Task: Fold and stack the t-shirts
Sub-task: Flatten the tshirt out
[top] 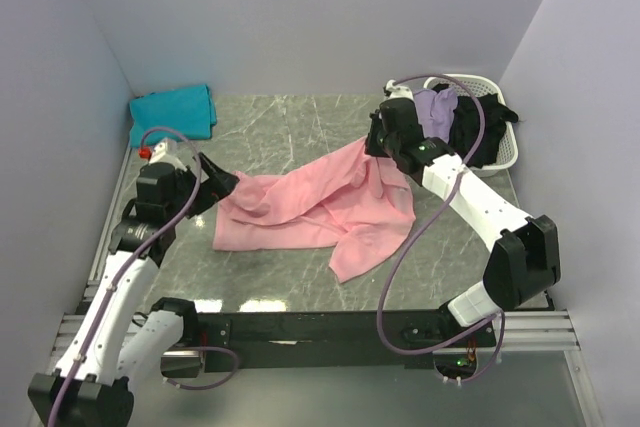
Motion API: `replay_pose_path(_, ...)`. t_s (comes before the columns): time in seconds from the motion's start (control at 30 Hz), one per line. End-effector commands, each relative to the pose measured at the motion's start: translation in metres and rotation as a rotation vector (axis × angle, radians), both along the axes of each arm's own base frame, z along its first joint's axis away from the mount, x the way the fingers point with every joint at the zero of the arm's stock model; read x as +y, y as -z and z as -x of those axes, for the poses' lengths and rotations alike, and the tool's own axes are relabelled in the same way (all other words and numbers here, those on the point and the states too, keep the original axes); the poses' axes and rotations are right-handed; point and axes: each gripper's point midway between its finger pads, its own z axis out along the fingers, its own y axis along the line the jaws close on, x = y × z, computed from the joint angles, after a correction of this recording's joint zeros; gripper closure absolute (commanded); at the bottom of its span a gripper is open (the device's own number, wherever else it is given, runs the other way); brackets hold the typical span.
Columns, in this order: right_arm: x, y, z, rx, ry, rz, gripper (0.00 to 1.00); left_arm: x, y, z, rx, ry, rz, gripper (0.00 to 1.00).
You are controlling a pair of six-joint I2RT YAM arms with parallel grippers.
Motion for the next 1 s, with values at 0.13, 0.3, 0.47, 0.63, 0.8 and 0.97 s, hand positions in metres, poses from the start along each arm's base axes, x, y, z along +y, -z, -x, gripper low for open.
replay_pose_path(0.13,-0.001,-0.031,-0.018,-0.078,0.0,-0.015,1.0,0.004,0.061,0.027,0.191,-0.069,0.034,0.01)
replay_pose_path(0.3,0.002,-0.026,-0.018,-0.062,-0.016,-0.014,1.0,-0.011,0.088,0.016,0.211,-0.065,0.083,0.01)
replay_pose_path(0.47,0.006,-0.016,-0.017,-0.041,-0.034,-0.021,1.0,-0.037,0.096,0.002,0.216,-0.025,0.077,0.0)
replay_pose_path(0.63,0.007,-0.012,-0.014,-0.038,-0.041,-0.03,1.0,-0.044,0.11,-0.011,0.251,-0.059,0.035,0.0)
replay_pose_path(0.8,0.005,-0.008,-0.01,-0.029,-0.041,-0.028,1.0,-0.022,0.114,-0.02,0.245,-0.187,-0.023,0.01)
replay_pose_path(0.97,0.005,-0.005,-0.009,-0.023,-0.041,-0.027,1.0,-0.018,0.11,-0.024,0.23,-0.208,-0.036,0.06)
